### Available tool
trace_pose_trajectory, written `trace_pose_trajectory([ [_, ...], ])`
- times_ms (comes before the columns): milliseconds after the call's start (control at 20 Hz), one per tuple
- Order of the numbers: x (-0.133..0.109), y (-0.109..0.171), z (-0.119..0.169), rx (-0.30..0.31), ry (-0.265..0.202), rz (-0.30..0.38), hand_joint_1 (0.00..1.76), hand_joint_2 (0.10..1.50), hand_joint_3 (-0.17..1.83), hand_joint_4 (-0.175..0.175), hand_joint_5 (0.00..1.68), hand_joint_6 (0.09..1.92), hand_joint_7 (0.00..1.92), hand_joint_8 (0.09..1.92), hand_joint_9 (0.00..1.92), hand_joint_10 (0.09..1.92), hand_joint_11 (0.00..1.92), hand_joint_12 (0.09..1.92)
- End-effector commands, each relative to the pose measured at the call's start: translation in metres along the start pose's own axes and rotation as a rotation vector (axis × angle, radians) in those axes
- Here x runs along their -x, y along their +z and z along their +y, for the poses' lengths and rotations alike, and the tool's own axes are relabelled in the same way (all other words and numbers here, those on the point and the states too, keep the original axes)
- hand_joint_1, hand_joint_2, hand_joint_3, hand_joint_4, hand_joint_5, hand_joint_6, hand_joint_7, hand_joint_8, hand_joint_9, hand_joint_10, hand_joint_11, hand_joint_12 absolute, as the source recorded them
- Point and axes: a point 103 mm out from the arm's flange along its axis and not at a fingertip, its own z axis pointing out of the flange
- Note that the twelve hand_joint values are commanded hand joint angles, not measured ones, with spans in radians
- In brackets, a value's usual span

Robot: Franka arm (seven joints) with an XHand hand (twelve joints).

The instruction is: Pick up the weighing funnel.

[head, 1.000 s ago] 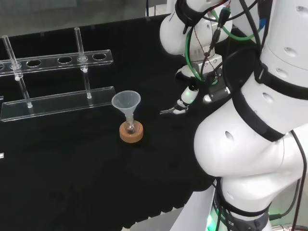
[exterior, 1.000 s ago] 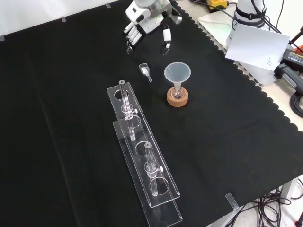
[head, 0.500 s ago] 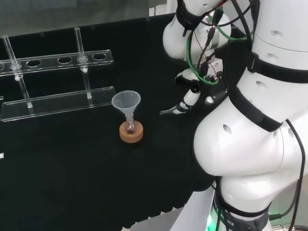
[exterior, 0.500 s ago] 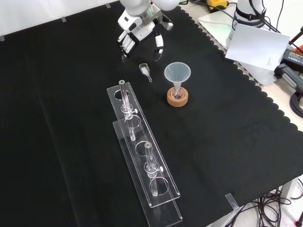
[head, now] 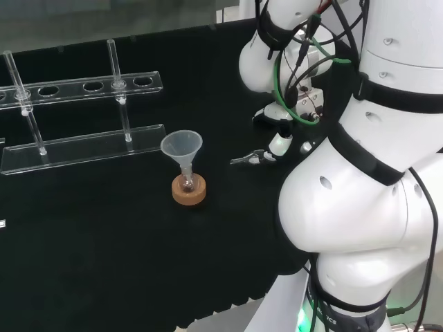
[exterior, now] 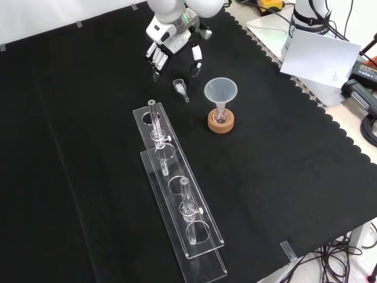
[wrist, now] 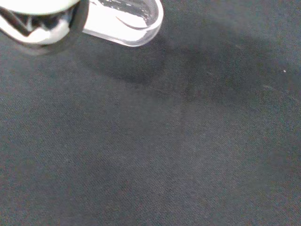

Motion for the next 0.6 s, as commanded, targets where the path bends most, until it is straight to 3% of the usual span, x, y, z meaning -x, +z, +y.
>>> trace_pose_trajectory([
  [50, -0.0155, 0.0057, 0.0012, 0.005, -0.005, 0.032, 0.85, 0.42, 0.67, -0.020, 0.48, 0.09, 0.57, 0.53, 0.62, 0.55, 0.25, 1.39],
  [600, -0.0153, 0.0151, 0.0076, 0.019, 0.031, 0.059, 0.92, 0.43, 0.69, -0.034, 0.61, 0.09, 0.72, 0.55, 0.74, 0.51, 0.33, 1.35],
])
